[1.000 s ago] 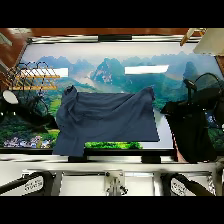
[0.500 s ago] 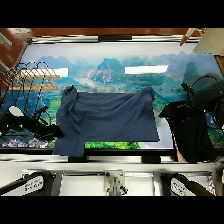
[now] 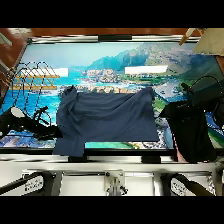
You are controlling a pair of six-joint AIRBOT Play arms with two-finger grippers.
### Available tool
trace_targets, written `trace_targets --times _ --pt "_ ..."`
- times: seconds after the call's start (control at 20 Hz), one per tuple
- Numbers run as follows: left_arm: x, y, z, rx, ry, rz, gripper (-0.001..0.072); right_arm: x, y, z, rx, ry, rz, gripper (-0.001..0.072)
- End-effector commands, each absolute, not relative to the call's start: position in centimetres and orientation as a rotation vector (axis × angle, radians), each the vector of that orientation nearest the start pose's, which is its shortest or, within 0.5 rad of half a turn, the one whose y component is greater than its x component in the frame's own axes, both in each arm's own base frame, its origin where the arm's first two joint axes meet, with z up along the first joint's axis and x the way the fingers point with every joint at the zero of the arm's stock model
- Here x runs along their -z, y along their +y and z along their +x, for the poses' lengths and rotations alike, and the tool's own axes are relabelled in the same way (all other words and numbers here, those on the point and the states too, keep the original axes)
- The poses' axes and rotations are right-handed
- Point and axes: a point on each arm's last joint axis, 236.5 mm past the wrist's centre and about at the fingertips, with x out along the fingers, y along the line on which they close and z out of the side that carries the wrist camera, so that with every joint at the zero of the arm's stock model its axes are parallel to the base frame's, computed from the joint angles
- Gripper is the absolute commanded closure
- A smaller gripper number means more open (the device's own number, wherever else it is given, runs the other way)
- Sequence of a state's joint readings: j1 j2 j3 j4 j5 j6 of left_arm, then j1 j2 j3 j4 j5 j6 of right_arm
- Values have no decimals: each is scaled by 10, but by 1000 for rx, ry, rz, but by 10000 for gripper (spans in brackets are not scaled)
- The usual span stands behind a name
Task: Fold the shirts.
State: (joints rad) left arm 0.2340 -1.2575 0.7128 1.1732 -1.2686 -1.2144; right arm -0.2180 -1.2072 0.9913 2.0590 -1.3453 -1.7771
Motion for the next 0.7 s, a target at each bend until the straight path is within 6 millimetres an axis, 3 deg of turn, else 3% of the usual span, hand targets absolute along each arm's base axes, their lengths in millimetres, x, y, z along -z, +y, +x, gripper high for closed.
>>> trace_targets --times 0.0,0.3,0.4,0.45,0.5,0.65 --pt "99 -37 236 304 1672 -388 -7 2 41 314 -267 1430 451 163" --pt "106 -64 237 376 1688 -350 10 2 41 314 -266 1430 450 163" --pt "105 -71 238 389 1684 -363 293 3 40 313 -261 1435 445 163" --pt "104 -72 237 392 1687 -368 519 8 37 309 -250 1451 439 162" --pt "103 -72 234 399 1698 -369 676 16 38 301 -246 1478 445 162" --pt "101 -74 229 411 1719 -371 675 45 54 266 -262 1586 523 162"
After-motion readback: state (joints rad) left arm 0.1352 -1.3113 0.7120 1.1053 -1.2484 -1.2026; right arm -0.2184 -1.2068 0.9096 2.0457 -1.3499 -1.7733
